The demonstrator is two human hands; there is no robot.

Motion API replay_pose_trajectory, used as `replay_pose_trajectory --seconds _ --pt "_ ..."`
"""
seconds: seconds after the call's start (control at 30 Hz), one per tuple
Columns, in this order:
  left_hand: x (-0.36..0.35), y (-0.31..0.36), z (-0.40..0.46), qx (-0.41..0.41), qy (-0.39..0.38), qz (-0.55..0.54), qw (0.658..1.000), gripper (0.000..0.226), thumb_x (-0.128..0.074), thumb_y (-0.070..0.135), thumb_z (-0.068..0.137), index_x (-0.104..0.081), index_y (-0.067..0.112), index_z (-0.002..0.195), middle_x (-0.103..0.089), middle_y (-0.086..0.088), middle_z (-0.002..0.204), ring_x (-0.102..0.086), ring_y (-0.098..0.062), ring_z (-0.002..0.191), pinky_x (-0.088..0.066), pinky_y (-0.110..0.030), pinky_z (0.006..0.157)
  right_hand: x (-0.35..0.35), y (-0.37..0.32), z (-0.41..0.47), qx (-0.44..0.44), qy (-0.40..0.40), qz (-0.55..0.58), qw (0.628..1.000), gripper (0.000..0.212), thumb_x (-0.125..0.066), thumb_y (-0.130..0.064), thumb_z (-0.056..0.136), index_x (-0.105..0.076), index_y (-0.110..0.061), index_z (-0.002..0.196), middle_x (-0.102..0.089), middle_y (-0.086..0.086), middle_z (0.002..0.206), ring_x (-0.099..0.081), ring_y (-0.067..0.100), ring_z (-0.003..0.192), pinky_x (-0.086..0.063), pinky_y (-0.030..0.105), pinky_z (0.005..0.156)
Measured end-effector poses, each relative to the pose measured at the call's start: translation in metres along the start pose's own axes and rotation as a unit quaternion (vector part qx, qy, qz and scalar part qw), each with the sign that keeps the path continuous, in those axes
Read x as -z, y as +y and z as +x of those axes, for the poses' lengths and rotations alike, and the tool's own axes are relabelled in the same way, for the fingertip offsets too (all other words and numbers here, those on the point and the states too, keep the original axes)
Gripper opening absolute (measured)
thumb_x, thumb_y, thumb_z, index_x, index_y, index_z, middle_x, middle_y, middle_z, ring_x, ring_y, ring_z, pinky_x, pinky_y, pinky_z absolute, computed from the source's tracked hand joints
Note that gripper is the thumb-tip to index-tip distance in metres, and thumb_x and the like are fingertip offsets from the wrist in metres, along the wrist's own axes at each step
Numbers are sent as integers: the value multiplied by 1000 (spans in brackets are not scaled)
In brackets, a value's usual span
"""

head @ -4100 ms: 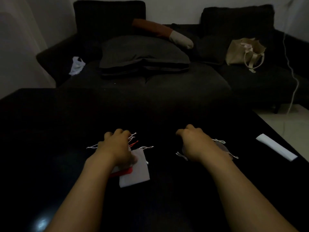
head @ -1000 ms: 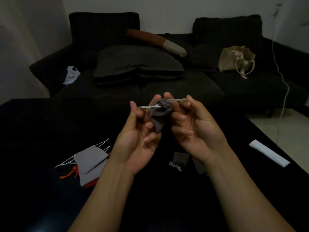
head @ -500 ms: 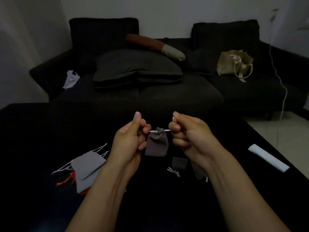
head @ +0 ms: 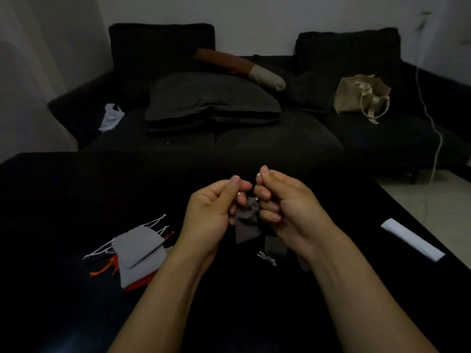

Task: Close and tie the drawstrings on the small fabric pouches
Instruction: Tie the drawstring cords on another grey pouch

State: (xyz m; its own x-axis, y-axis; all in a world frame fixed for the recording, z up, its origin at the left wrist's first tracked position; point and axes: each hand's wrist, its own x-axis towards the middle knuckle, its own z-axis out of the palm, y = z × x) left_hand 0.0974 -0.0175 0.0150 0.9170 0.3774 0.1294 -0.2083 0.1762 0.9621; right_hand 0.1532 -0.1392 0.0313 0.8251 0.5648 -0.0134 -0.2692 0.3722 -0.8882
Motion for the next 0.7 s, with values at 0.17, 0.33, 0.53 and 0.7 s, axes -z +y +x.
replay_pose_trajectory --seconds 0.17,0.33,0.53,0.7 --pt "1 -3 -1 -37 -6 45 998 26 -53 21 98 -75 17 84 -59 4 63 -48 -7 54 -41 -19 51 2 1 0 17 -8 -44 999 26 -52 -26 99 -58 -11 79 -44 -1 59 -29 4 42 -23 14 35" --pt "4 -1 -2 -22 -37 3 999 24 -59 9 92 -72 16 112 -77 -4 98 -60 -15 80 -44 -17 57 3 -6 -5 41 -28 -17 999 25 -63 -19 82 -69 -2 99 -64 3 69 -40 5 50 -27 13 39" --pt "4 -5 4 24 -2 -67 997 46 -60 12 92 -50 16 136 -76 -4 96 -55 -14 74 -43 -15 53 6 -4 -2 54 0 -9 999 35 -59 -1 91 -56 -13 123 -74 8 86 -48 6 53 -32 13 41" --pt "3 -2 -1 40 0 -44 998 21 -58 15 94 -70 5 108 -74 -2 83 -64 -9 69 -46 -15 54 5 -1 -2 75 14 -74 994 9 -66 -8 85 -71 -8 93 -73 7 77 -49 6 51 -33 14 41"
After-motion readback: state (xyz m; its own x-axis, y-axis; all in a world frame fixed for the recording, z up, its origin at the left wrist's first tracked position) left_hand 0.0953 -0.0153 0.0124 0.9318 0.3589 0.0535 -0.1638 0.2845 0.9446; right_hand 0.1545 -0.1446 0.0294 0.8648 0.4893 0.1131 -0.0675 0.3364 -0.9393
